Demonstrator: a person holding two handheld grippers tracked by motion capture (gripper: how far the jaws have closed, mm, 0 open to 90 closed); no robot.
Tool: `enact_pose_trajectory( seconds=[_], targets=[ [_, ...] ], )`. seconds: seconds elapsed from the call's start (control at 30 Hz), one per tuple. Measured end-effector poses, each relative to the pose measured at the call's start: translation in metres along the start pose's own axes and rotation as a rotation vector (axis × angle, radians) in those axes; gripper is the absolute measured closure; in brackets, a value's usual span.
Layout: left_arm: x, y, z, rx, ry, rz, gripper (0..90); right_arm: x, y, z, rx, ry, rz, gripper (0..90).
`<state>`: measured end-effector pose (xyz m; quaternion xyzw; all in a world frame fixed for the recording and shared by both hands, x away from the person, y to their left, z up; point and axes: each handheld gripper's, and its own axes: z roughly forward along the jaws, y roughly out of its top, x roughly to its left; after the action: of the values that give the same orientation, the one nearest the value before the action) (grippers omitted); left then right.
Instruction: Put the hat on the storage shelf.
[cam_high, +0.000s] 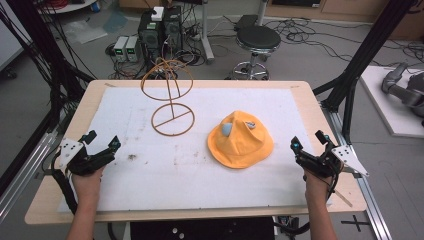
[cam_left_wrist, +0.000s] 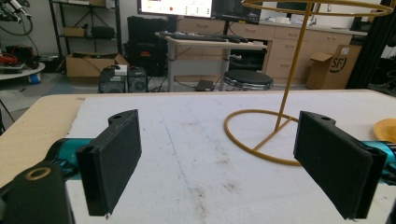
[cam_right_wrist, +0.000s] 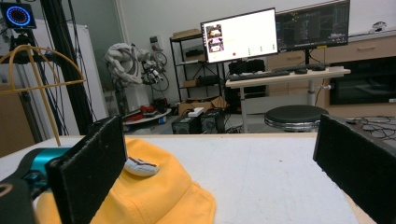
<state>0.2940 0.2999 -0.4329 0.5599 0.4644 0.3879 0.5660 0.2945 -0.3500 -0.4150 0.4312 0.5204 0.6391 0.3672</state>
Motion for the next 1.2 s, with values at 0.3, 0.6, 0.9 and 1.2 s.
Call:
enact_pose_trajectory(
  seconds=[0.3, 0.6, 0.9, 1.2],
  targets=[
    [0.0, 0.0, 0.0, 0.003, -0.005, -0.001, 15.4, 0.0, 0.004, 0.0, 0.009, 0.016, 0.001, 2.8],
    [0.004, -0.001, -0.005, 0.006, -0.001, -0.008, 15.4, 0.003, 0.011, 0.009, 0.031, 0.092, -0.033, 4.4],
    [0.003, -0.001, -0.006, 0.009, -0.003, 0.002, 15.4, 0.015, 0.017, 0.025, 0.096, 0.189, -0.113, 4.5],
    [0.001, -0.001, -0.004, 0.016, -0.01, 0.009, 15.4, 0.032, 0.018, 0.043, 0.175, 0.315, -0.129, 6.8]
  ],
)
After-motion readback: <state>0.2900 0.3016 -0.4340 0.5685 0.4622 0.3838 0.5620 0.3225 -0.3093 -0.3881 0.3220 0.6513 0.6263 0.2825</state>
